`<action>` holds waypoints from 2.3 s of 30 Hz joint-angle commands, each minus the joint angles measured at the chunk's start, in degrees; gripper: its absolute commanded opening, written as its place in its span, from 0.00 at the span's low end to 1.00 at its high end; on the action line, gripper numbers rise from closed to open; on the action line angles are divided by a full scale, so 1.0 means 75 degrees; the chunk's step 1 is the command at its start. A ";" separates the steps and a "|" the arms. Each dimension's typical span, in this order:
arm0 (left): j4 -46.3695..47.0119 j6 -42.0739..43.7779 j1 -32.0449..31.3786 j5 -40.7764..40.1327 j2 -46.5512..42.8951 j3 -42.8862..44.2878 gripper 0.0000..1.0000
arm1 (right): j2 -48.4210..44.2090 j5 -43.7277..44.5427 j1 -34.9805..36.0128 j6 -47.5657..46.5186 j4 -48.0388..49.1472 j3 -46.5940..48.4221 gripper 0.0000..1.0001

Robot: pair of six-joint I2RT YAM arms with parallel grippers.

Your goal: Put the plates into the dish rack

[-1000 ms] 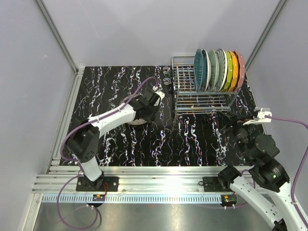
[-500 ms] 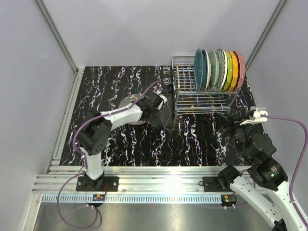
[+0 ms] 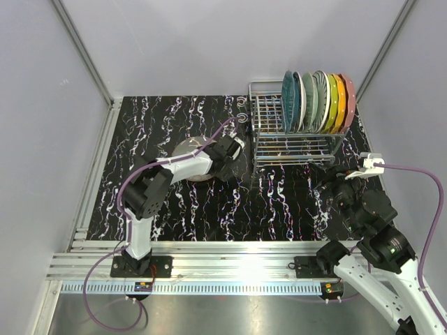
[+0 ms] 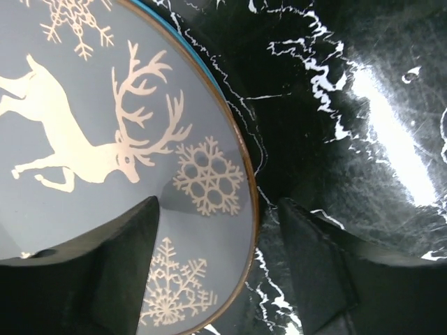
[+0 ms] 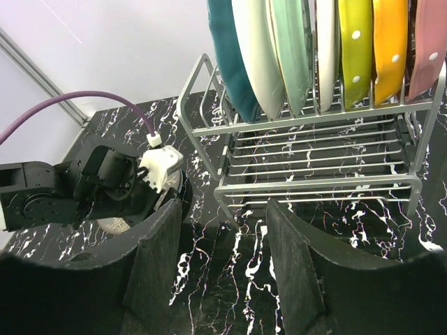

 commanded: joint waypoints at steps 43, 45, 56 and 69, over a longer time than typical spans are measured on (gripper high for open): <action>-0.0546 -0.0985 -0.0499 -0.1010 -0.2002 -0.0369 0.06 | -0.0335 -0.0258 -0.0021 -0.0081 0.0183 -0.0030 0.59; -0.0487 -0.0985 -0.0499 -0.0952 -0.1978 -0.0498 0.06 | -0.0358 -0.0269 -0.0021 -0.0104 0.0183 -0.0030 0.59; 0.0064 -0.1512 0.0168 -0.0882 -0.2996 -0.0921 0.35 | 0.0567 -0.1744 -0.0021 -0.0268 0.0405 -0.0007 0.44; 0.0379 -0.1970 0.2863 0.0174 -0.4123 -0.1377 0.36 | 0.2289 -0.2145 0.0178 0.0072 0.1061 0.0110 0.36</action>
